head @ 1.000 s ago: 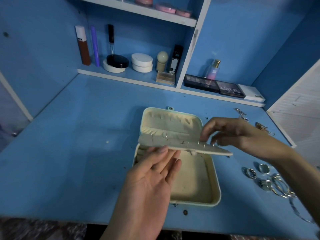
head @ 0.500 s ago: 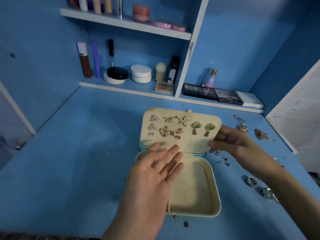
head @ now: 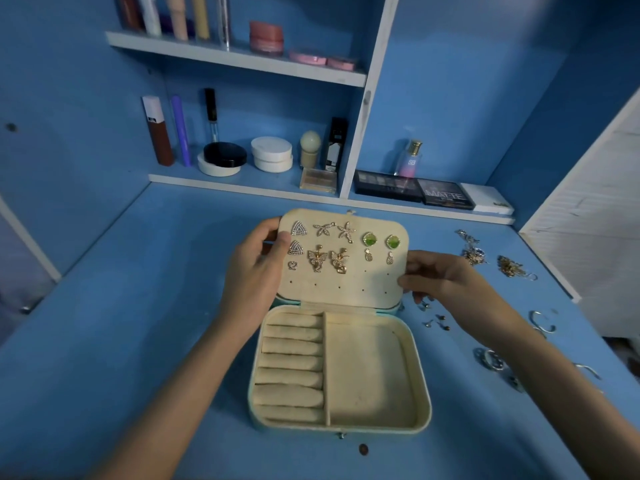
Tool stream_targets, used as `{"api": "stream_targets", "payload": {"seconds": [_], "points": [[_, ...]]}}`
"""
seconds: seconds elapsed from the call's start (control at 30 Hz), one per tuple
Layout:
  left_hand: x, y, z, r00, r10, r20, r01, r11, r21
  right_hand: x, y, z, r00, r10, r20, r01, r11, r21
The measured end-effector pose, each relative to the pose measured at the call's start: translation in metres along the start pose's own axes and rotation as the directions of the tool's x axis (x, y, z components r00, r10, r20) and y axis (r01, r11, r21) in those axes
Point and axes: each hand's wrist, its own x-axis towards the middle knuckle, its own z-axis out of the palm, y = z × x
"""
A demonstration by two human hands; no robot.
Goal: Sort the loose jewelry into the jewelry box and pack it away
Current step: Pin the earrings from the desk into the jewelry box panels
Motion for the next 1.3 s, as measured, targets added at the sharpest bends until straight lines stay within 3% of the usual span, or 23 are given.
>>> {"api": "stream_targets", "payload": {"seconds": [0.07,0.13,0.27,0.63,0.83,1.07,1.2,1.3], "points": [[0.001,-0.004,0.0,1.0,0.013,0.006,-0.013,0.999,-0.049,0.001,0.003,-0.007,0.998,0.015,-0.054,-0.018,0.999,-0.045],[0.002,-0.007,0.001,1.0,0.011,0.012,-0.01,0.995,-0.103,0.001,0.008,-0.018,0.993,-0.039,-0.114,0.015,0.979,-0.203],[0.003,-0.012,0.003,1.0,0.018,-0.003,-0.018,0.988,-0.155,-0.004,0.014,-0.033,0.982,-0.162,-0.098,0.088,0.851,-0.518],[0.006,-0.014,0.001,1.0,0.014,0.01,-0.012,0.983,-0.185,-0.012,0.026,-0.015,0.96,-0.27,0.075,0.24,0.653,-0.718],[0.006,-0.013,0.001,0.999,0.033,0.003,-0.032,0.983,-0.178,-0.012,0.026,-0.003,0.968,-0.244,0.056,0.212,0.681,-0.701],[0.005,-0.012,0.001,0.999,0.035,0.002,-0.034,0.987,-0.158,-0.013,0.01,-0.005,0.956,-0.218,-0.198,0.107,0.883,-0.457],[0.006,-0.012,0.0,1.0,0.028,0.012,-0.025,0.986,-0.162,-0.012,-0.001,-0.004,0.964,-0.178,-0.196,0.105,0.936,-0.335],[0.006,-0.013,0.0,1.0,0.022,0.013,-0.02,0.984,-0.177,-0.01,-0.005,0.002,0.961,-0.235,-0.146,0.169,0.918,-0.358]]}}
